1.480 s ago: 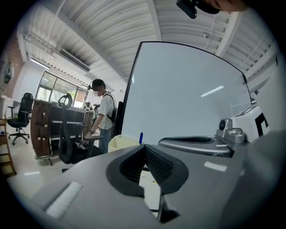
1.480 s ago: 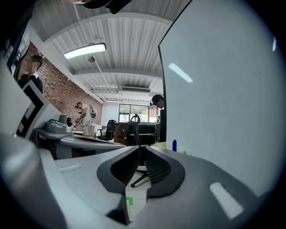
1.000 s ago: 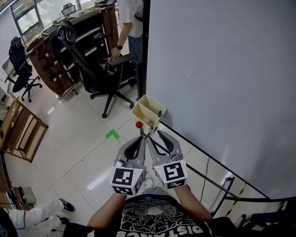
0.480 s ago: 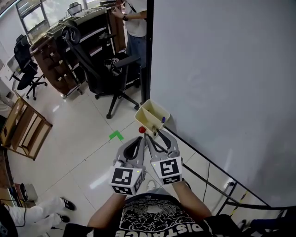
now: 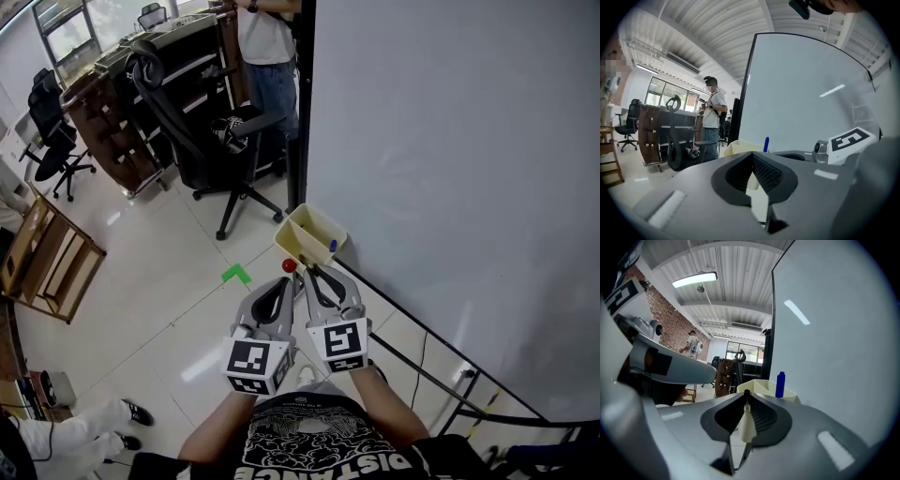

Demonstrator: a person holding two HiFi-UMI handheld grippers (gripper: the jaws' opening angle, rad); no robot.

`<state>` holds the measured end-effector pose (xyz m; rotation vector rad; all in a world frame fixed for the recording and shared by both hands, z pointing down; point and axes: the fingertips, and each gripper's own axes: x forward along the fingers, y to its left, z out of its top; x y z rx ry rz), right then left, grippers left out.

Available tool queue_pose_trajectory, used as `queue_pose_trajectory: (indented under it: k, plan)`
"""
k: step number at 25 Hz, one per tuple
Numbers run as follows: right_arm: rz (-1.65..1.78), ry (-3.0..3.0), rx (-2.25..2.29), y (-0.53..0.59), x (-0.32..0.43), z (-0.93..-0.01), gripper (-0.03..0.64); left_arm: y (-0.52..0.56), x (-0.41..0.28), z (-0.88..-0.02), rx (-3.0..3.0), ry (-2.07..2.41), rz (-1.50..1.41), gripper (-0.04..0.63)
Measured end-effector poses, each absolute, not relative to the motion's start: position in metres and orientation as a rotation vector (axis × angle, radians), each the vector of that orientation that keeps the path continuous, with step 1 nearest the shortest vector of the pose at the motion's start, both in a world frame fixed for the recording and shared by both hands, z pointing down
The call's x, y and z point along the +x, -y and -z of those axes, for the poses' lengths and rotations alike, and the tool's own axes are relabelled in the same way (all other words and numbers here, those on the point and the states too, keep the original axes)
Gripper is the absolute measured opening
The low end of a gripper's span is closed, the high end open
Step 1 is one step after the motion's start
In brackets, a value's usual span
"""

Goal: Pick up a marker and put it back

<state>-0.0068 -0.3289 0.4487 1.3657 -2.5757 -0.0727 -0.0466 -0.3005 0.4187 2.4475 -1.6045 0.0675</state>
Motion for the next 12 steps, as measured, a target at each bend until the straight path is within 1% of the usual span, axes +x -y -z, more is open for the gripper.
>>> queue_pose_trajectory:
  k: [12]
  plan:
    - [0.107, 2.583, 1.379, 0.323, -0.007, -0.434, 0.035, 0.297, -0.050, -0.418, 2.447, 1.605, -0.061, 0.006]
